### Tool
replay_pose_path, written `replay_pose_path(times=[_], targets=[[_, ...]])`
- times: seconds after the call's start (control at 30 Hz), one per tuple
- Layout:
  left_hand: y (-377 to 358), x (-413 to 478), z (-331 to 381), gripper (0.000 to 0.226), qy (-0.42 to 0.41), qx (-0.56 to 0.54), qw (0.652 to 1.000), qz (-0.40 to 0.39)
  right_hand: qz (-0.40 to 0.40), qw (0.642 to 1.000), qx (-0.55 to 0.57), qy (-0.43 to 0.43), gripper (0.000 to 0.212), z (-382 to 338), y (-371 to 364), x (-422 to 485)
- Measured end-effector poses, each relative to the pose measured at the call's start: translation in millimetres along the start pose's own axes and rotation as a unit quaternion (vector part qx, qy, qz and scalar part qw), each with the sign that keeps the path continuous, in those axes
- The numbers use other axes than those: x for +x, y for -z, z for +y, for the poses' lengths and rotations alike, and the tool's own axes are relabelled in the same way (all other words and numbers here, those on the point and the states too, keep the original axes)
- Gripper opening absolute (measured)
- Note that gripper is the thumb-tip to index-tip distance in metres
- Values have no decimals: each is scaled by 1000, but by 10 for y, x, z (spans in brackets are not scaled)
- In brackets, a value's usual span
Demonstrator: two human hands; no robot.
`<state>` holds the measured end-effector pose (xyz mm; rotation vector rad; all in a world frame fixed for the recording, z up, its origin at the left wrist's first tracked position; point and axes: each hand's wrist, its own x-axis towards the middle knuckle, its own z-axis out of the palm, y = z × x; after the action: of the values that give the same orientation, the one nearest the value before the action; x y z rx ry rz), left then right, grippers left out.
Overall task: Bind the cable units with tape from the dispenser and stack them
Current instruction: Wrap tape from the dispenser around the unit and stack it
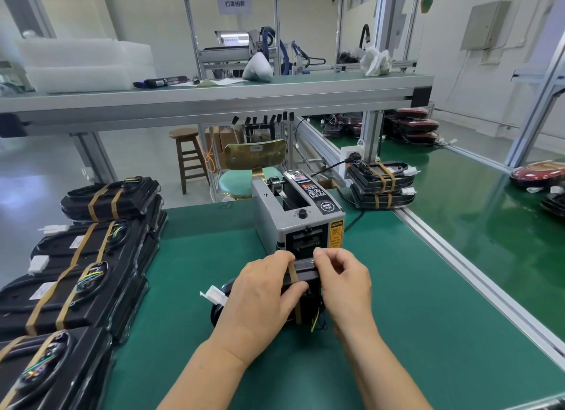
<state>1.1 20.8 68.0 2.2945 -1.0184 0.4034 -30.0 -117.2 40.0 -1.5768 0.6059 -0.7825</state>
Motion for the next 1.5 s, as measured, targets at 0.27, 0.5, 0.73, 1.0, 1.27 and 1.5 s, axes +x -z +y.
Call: replay_pose_path(times=[0.27,0.5,0.73,1.0,1.27,1.5], targets=[[33,0,5,44,24,109,992,-52,-33,998,-44,5,19,13,-50,27],[260,-84,-225,77,193,254,939,-129,-104,994,20,-4,40,110,19,7],[302,-146,-611,55,266,-64,956,-107,-308,949,-68,21,54,359,128,-145],[127,-411,-770,52,350,-344,870,37,-266,950,-155,51,61,345,-2,-202],[769,-169,-924,44,337,-226,903,141,-251,962,-91,59,57,-26,-551,-348],[1433,219,-1379,64,353,-123,909,183,-272,959,-33,65,43,-546,-1263,-333]])
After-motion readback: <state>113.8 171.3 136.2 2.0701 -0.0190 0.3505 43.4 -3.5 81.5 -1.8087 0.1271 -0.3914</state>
